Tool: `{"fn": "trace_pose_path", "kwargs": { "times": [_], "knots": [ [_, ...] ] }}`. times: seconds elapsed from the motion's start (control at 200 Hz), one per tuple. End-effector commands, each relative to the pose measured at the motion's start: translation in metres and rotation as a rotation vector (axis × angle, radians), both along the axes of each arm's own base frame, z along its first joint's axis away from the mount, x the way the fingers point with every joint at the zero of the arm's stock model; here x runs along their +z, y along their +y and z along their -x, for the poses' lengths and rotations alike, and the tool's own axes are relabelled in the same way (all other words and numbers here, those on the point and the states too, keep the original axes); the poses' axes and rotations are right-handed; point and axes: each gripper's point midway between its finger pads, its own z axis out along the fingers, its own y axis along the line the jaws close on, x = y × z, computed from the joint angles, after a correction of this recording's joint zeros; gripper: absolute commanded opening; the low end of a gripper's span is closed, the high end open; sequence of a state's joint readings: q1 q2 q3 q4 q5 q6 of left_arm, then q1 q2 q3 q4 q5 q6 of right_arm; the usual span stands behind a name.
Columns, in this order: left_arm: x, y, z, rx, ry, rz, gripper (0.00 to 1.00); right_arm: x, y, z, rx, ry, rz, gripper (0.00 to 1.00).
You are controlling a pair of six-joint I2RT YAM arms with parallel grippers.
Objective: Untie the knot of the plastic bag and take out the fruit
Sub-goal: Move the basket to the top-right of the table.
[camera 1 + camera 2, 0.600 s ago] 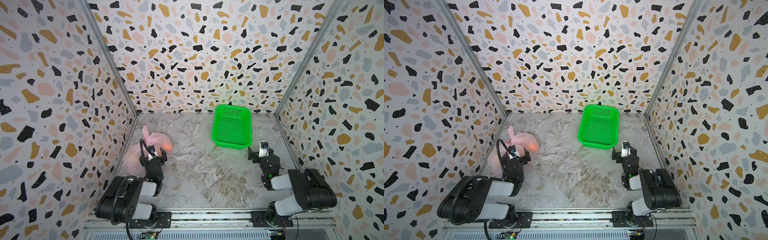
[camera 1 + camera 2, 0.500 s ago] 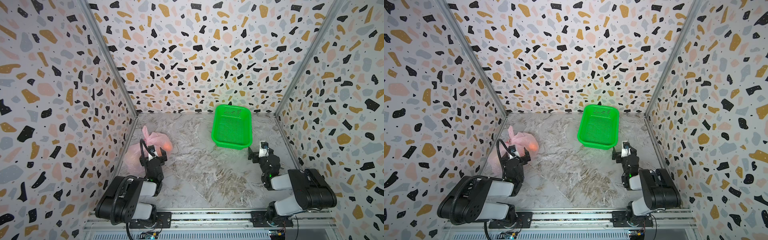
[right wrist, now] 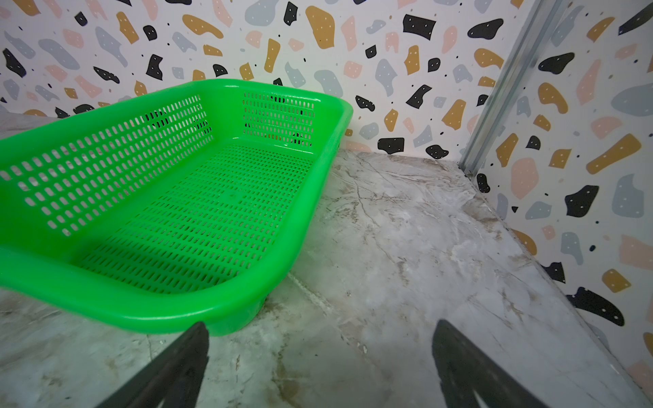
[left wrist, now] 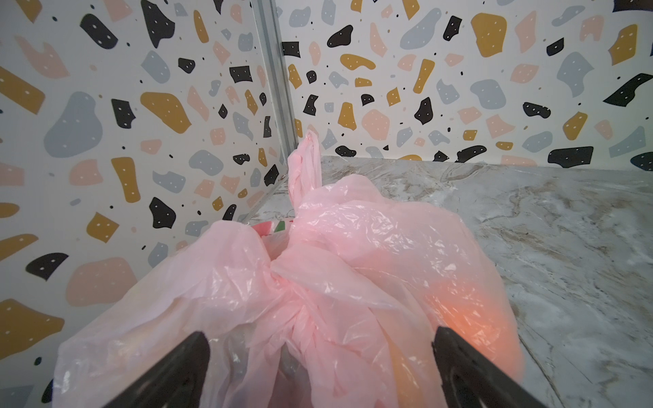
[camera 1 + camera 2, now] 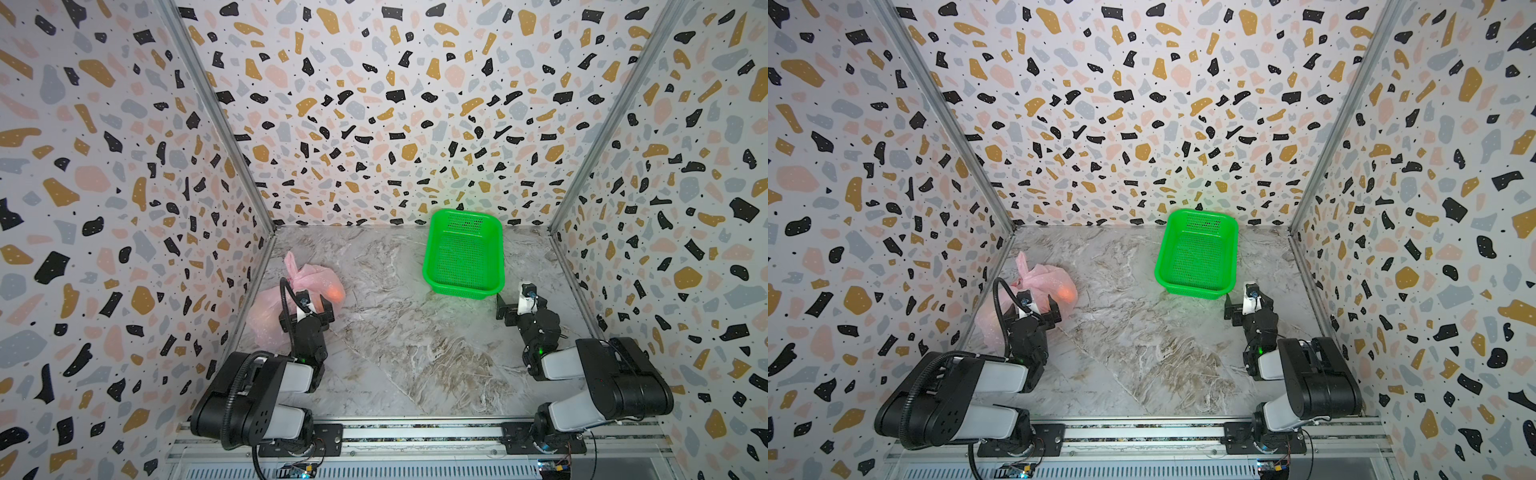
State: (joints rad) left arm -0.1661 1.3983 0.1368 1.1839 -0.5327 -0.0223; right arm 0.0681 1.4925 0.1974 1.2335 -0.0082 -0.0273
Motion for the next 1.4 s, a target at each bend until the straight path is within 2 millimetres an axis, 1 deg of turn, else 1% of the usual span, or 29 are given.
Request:
{"fn": "trace_pose_path", "kwargs": {
  "times": [0.0, 0.571, 0.636, 0.671, 0.681, 0.731, 0.786, 0.816, 0.881, 0.961, 1.041, 1.086, 1.146, 1.201, 1.246, 1.256, 1.266, 1.346, 1.397],
  "knots": [
    [0.015, 0.001, -0.004, 0.009, -0.066, 0.018, 0.99, 0.006, 0.001, -0.005, 0.003, -0.014, -0.010, 0.99],
    [0.016, 0.001, -0.003, 0.007, -0.069, 0.018, 0.99, 0.007, 0.000, -0.005, 0.003, -0.016, -0.010, 0.99],
    [0.017, 0.001, -0.003, 0.007, -0.072, 0.019, 0.99, 0.009, -0.004, -0.005, -0.025, -0.018, -0.021, 0.99],
    [0.017, 0.002, -0.003, 0.009, -0.073, 0.020, 1.00, 0.012, -0.008, -0.007, -0.049, -0.009, -0.024, 0.99],
    [0.017, 0.001, -0.003, 0.008, -0.076, 0.021, 1.00, 0.015, -0.009, -0.008, -0.053, -0.014, -0.025, 0.99],
    [0.021, 0.001, -0.005, 0.009, -0.079, 0.018, 1.00, 0.017, -0.011, -0.011, -0.070, 0.021, -0.025, 0.99],
    [0.022, -0.006, -0.013, -0.028, -0.021, -0.002, 1.00, 0.023, -0.013, -0.015, -0.094, 0.046, -0.034, 0.99],
    [0.027, -0.009, -0.019, -0.045, 0.003, -0.004, 1.00, 0.026, -0.016, -0.015, -0.124, 0.061, -0.038, 0.99],
    [0.040, -0.009, -0.024, -0.038, 0.010, -0.006, 1.00, 0.038, -0.018, -0.015, -0.174, 0.061, -0.053, 0.99],
    [0.052, -0.008, -0.026, -0.029, 0.015, 0.001, 1.00, 0.059, -0.012, -0.017, -0.188, 0.062, -0.055, 0.99],
    [0.062, -0.009, -0.029, -0.031, 0.029, 0.015, 1.00, 0.083, 0.001, -0.024, -0.155, 0.081, -0.064, 0.99],
    [0.067, -0.014, -0.031, -0.057, 0.043, 0.025, 1.00, 0.098, 0.016, -0.030, -0.106, 0.096, -0.073, 0.99],
    [0.072, -0.020, -0.034, -0.080, 0.057, 0.060, 1.00, 0.111, 0.041, -0.037, -0.021, 0.134, -0.084, 0.99],
    [0.074, -0.023, -0.034, -0.088, 0.070, 0.104, 1.00, 0.121, 0.070, -0.044, 0.077, 0.175, -0.096, 0.99],
    [0.075, -0.029, -0.035, -0.112, 0.079, 0.138, 1.00, 0.123, 0.092, -0.049, 0.139, 0.220, -0.094, 0.99],
    [0.074, -0.030, -0.035, -0.119, 0.083, 0.144, 1.00, 0.124, 0.100, -0.051, 0.159, 0.231, -0.093, 0.99],
    [0.075, -0.031, -0.035, -0.124, 0.085, 0.150, 1.00, 0.124, 0.101, -0.051, 0.162, 0.239, -0.091, 0.99],
    [0.074, -0.040, -0.033, -0.157, 0.098, 0.194, 1.00, 0.125, 0.138, -0.063, 0.234, 0.296, -0.074, 0.99],
    [0.075, -0.044, -0.033, -0.170, 0.102, 0.219, 1.00, 0.122, 0.159, -0.070, 0.275, 0.331, -0.071, 1.00]
  ]
}}
